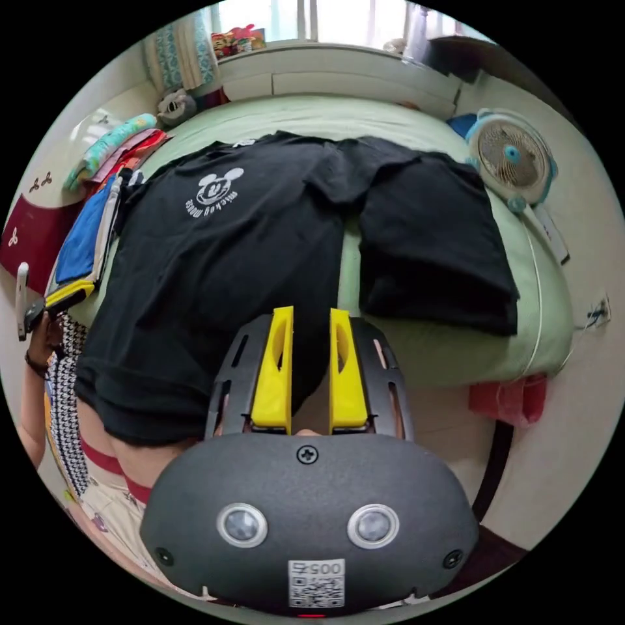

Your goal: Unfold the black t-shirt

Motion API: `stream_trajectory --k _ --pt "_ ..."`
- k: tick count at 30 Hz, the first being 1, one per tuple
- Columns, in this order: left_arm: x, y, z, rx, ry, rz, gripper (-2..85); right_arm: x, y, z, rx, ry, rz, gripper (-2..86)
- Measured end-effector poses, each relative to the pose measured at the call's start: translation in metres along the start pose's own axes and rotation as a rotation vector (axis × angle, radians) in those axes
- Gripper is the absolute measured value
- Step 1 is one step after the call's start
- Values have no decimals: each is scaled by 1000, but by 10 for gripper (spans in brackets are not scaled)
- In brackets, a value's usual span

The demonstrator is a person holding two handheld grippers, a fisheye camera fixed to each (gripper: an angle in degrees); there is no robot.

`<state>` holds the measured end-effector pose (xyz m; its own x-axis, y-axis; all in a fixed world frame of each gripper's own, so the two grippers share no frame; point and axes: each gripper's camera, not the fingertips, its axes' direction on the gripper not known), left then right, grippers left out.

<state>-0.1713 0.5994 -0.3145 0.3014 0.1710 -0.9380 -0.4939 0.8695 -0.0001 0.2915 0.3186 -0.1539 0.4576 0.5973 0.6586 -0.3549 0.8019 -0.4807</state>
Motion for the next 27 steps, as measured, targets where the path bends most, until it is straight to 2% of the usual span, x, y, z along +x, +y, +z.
stream_trajectory --k 6,9,11,15,17,20,27 --pt "16 20 -2 -30 26 -3 90 4 53 4 -39 -34 88 71" --pt "25 20 3 -53 12 -14 98 -1 52 19 -60 33 136 69" --pt "27 18 9 -67 10 -36 97 -3 49 32 -108 68 198 58" --pt "33 15 32 -143 -81 -56 83 -17 48 29 -127 81 167 1" --pt "36 18 42 -186 -103 -47 79 -26 54 19 -106 170 107 -11" --pt "34 27 45 -151 -88 -73 75 -17 65 15 -102 274 121 -14" --pt "27 40 28 -142 -108 -132 34 -1 83 -3 -85 140 225 5"
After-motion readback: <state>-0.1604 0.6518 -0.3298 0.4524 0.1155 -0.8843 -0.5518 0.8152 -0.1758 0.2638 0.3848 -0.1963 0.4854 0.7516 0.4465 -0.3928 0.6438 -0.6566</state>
